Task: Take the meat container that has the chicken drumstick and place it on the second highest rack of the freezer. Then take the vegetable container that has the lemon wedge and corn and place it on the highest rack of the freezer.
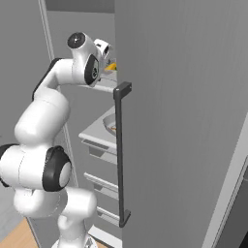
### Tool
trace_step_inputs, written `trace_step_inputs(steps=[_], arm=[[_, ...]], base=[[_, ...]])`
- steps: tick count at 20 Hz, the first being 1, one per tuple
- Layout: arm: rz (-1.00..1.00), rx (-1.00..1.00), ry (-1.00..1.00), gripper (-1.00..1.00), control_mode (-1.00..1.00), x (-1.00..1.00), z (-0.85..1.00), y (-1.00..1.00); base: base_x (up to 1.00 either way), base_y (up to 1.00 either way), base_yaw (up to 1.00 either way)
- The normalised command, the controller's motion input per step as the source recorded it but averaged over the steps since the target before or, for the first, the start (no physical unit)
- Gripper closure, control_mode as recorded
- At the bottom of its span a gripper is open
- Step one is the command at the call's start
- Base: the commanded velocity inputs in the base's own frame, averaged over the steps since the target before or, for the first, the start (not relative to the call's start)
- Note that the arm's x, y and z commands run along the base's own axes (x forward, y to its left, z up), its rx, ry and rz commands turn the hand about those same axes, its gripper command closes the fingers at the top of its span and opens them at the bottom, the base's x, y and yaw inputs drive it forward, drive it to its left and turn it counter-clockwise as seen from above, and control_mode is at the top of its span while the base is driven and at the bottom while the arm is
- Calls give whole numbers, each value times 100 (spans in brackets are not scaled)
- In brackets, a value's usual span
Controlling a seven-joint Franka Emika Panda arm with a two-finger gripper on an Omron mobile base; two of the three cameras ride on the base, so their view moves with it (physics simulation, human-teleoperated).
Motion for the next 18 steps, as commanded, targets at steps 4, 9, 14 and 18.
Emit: trace_step_inputs(steps=[4,9,14,18], arm=[[0,0,-16,-100,-100,-100,0,0],[0,0,-1,-100,-100,-100,0,0],[0,0,0,-100,-100,-100,-15,0],[0,0,0,-100,-100,-100,-41,0]], base=[[0,0,0],[0,0,0],[0,0,0],[0,0,0]])
